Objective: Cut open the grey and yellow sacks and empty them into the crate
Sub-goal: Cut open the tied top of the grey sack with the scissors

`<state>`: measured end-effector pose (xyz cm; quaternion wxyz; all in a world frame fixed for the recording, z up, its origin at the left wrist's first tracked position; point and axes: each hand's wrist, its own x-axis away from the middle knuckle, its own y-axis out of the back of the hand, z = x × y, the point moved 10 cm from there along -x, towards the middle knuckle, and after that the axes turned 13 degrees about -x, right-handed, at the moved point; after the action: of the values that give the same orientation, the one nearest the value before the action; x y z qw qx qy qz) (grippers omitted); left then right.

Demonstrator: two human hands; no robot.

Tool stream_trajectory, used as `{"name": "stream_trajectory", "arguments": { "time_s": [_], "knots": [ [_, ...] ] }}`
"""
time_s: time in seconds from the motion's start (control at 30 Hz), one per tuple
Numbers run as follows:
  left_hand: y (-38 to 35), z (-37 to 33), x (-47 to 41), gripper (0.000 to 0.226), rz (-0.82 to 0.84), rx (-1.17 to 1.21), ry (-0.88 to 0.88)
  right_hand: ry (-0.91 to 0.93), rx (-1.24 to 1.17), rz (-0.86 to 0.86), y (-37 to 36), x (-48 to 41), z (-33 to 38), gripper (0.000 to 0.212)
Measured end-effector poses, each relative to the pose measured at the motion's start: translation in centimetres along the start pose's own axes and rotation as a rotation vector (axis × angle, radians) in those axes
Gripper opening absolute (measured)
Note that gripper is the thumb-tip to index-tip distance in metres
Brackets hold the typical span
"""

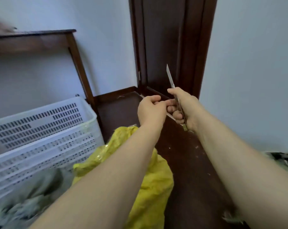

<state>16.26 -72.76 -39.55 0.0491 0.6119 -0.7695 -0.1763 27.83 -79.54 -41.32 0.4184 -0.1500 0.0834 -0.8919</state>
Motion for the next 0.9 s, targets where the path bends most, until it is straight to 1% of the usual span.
{"name": "stream_trajectory", "arguments": {
  "time_s": [0.13,0.23,0.3,0.43,0.47,0.53,0.6,0.67,0.73,0.83,0.9],
  "knots": [
    [13.7,2.9,-0.9,0.019,-0.210,0.039,0.025,-0.086,-0.038,0.182,-12.6,2.6,-3.9,0.048],
    [23.9,7.2,0.2,0.023,-0.375,0.012,0.098,-0.156,-0.020,0.300,-20.8,5.7,-8.3,0.050],
    [30.1,11.4,1.6,0.025,-0.477,0.011,0.178,-0.196,0.022,0.374,-25.4,8.0,-11.5,0.044],
    [38.8,20.2,5.7,0.027,-0.594,0.009,0.361,-0.190,0.186,0.469,-31.6,11.6,-17.6,0.019],
    [40.3,22.2,6.8,0.029,-0.619,-0.001,0.412,-0.163,0.238,0.470,-32.4,12.1,-18.8,0.015],
    [42.5,25.8,9.1,0.036,-0.665,-0.091,0.525,-0.062,0.374,0.454,-33.5,12.5,-20.7,0.015],
    [43.8,28.9,11.1,0.043,-0.678,-0.219,0.628,0.046,0.527,0.459,-34.4,12.7,-22.3,0.021],
    [43.9,31.6,12.3,0.050,-0.646,-0.242,0.689,0.107,0.668,0.495,-35.2,13.1,-24.1,0.027],
    [43.2,33.9,12.5,0.056,-0.580,-0.157,0.711,0.120,0.782,0.517,-35.7,13.4,-25.9,0.030],
    [41.3,36.0,12.7,0.057,-0.484,0.103,0.734,0.134,0.934,0.516,-35.8,13.5,-27.9,0.029],
    [40.2,35.9,12.5,0.056,-0.404,0.154,0.716,0.100,0.927,0.530,-35.7,13.6,-28.8,0.023]
  ]
}}
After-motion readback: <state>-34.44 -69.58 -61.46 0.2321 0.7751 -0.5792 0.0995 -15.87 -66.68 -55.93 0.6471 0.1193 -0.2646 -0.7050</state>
